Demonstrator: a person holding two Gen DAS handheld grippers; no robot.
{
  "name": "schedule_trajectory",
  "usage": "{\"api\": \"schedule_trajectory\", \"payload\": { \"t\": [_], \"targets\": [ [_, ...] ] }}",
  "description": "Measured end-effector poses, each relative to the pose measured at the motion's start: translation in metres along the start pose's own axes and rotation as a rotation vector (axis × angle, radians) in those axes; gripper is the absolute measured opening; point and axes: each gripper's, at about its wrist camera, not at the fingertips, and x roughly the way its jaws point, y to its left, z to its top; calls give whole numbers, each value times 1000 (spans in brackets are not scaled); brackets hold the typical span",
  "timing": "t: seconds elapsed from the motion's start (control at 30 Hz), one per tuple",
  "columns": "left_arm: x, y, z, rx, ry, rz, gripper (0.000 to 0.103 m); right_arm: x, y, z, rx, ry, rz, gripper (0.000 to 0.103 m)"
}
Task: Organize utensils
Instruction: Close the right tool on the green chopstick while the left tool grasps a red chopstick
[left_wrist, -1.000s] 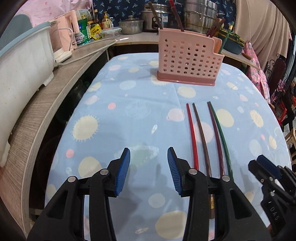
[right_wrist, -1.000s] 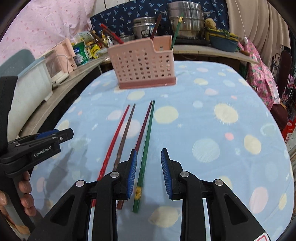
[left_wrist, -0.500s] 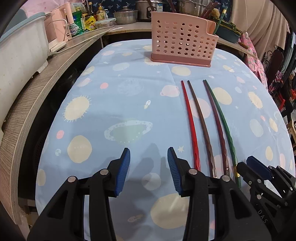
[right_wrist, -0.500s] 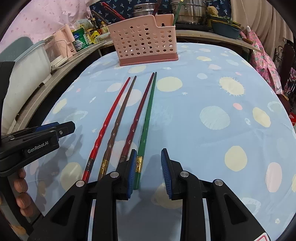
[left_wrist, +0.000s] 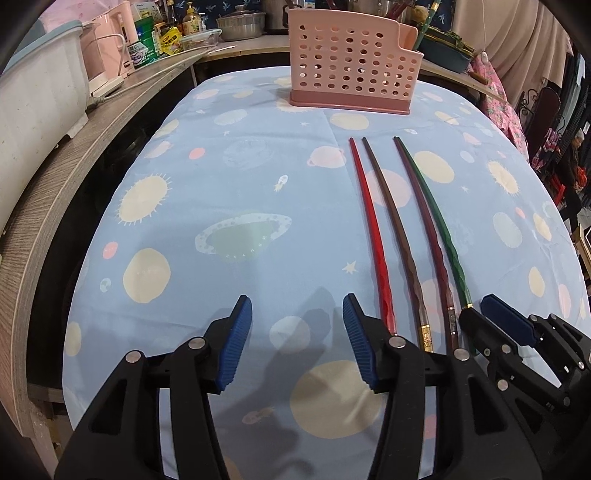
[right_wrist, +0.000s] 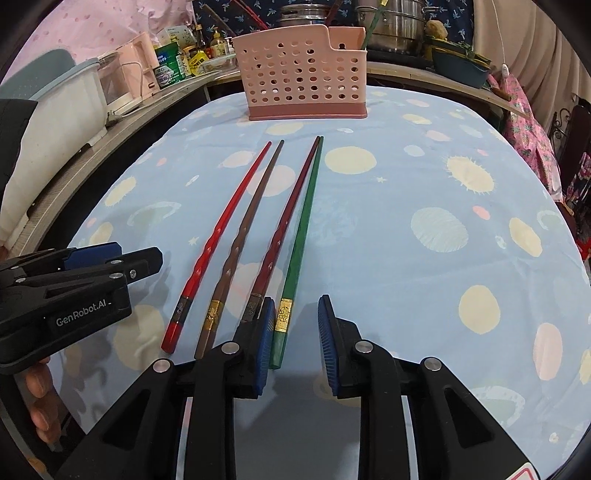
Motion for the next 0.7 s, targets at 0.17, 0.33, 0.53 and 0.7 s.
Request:
{"api": "schedule_trajectory", "payload": {
  "t": [0.17, 0.33, 0.53, 0.7],
  "targets": [
    [-1, -4, -4, 14, 3, -6, 54, 1, -5, -1, 4, -3, -14, 9],
    [-2, -8, -8, 28, 9, -17, 54, -1, -11, -1, 23, -7, -19, 7],
    [-8, -16, -13, 36, 6, -35, 66, -4, -22, -4, 59, -11, -22, 6],
    [-6, -24, -17, 58, 17, -49, 66, -4, -24, -5, 64, -11, -21, 6]
  ]
}}
